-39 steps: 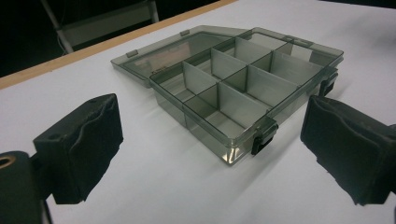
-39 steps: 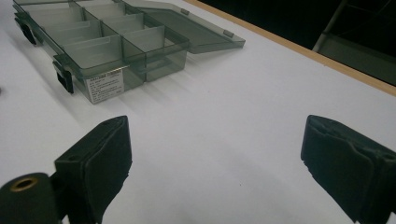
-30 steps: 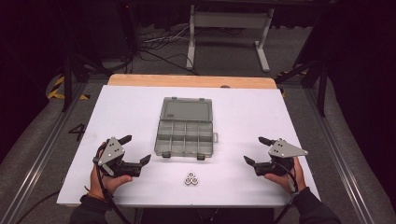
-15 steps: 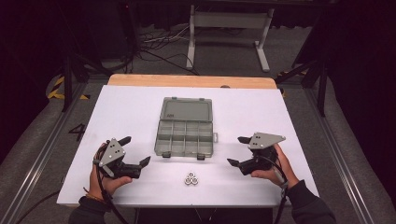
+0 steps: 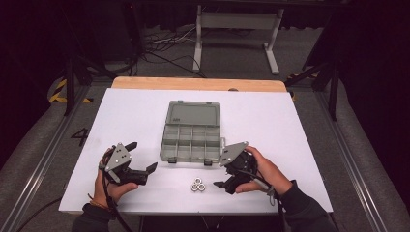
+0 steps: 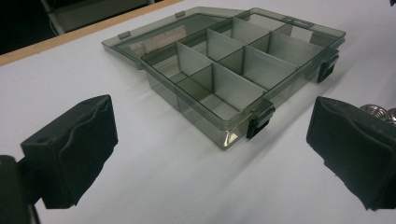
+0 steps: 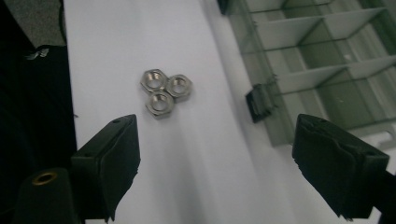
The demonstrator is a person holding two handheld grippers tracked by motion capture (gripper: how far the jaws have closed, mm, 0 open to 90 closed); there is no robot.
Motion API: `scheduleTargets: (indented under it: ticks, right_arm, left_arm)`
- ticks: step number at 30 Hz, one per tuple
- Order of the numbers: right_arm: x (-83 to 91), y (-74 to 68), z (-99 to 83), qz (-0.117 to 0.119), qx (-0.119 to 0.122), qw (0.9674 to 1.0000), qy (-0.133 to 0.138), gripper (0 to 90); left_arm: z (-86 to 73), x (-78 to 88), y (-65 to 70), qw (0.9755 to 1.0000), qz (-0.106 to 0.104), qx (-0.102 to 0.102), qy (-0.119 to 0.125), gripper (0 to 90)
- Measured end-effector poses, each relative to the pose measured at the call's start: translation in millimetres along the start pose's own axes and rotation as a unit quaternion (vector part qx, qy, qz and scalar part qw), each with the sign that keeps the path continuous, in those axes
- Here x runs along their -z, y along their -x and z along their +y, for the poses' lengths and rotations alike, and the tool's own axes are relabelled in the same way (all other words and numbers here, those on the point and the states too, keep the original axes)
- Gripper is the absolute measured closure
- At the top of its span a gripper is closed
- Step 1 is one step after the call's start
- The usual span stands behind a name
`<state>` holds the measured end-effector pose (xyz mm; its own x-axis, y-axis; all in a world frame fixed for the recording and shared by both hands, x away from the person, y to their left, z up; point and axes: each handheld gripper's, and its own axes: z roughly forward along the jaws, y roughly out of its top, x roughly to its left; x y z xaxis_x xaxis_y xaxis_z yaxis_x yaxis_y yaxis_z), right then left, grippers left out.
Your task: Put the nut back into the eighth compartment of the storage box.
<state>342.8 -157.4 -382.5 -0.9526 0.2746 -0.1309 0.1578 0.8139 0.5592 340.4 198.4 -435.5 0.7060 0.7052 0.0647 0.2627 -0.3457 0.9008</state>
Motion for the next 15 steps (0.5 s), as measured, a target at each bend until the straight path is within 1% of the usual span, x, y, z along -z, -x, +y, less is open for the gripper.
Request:
scheduleTargets:
  ticks: [1, 2, 4, 5, 7, 8, 11, 13, 14, 15]
  right_arm:
    - [-4.4, -4.0, 4.2, 0.012, 0.003, 0.9999, -0.008, 15.8]
    - [-9.4, -8.0, 8.2, 0.018, 0.009, 0.9995, -0.023, 14.1]
    - [-17.0, -12.7, 13.4, 0.021, 0.018, 0.9987, -0.043, 10.6]
    - [-23.4, -15.6, 16.2, 0.034, 0.019, 0.9976, -0.056, 10.5]
    - [-31.6, -20.6, 20.2, 0.050, 0.027, 0.9949, -0.084, 11.1]
    - [-36.1, -22.2, 21.8, 0.048, 0.025, 0.9947, -0.088, 11.1]
    - [-46.9, -21.8, 24.0, 0.051, 0.021, 0.9927, -0.107, 11.1]
    - [-51.9, -20.3, 24.1, 0.051, 0.012, 0.9920, -0.115, 11.2]
    - [-54.3, -19.5, 24.0, 0.055, 0.009, 0.9912, -0.120, 12.4]
    - [-54.3, -19.5, 24.0, 0.055, 0.009, 0.9912, -0.120, 12.4]
  left_arm:
    - [0.1, -0.3, 0.1, 1.0000, 0.000, -0.002, -0.002, 2.5]
    - [0.0, -0.5, -0.1, 1.0000, 0.000, -0.001, -0.003, 2.5]
    - [-0.3, -0.5, -0.4, 1.0000, 0.000, 0.003, -0.005, 2.5]
    - [-0.3, -0.5, -0.5, 1.0000, 0.000, 0.003, -0.006, 2.5]
    - [-0.4, -0.1, -0.8, 1.0000, -0.001, 0.003, -0.005, 2.5]
    - [-0.4, -0.2, -0.8, 1.0000, 0.000, 0.003, -0.006, 2.5]
    - [-0.6, -0.1, -1.6, 1.0000, -0.001, 0.003, -0.005, 2.5]
    - [-0.9, -0.3, -2.2, 1.0000, -0.001, 0.004, -0.007, 2.5]
    - [-1.1, -0.7, -2.5, 0.9999, -0.003, 0.006, -0.009, 2.5]
    - [-1.1, -0.7, -2.5, 0.9999, -0.003, 0.006, -0.009, 2.6]
